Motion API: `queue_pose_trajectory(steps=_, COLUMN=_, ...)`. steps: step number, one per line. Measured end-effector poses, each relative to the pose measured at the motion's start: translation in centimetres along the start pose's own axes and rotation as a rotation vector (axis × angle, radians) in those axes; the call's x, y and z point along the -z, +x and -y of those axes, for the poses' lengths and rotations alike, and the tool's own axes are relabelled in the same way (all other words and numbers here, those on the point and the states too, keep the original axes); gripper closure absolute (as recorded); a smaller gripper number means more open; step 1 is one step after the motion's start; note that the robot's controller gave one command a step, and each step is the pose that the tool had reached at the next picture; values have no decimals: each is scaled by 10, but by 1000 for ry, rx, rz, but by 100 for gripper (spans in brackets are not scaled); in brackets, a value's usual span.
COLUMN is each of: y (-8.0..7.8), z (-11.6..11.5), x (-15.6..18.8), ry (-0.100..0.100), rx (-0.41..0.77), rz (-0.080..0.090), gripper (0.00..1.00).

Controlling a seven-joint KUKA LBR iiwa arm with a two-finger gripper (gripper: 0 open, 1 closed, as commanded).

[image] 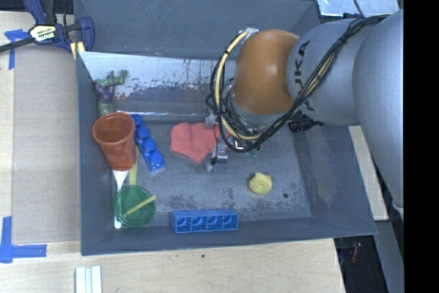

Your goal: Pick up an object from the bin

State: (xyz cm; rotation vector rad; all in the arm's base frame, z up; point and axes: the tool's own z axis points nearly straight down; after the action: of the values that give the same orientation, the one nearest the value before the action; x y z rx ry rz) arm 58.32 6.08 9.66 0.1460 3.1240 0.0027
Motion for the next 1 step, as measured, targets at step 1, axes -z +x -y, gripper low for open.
queue_pose_trajectory(steps=1, y=-43, z=20, x=-24, ry=-1, rx=181, rz=20, gripper=100)
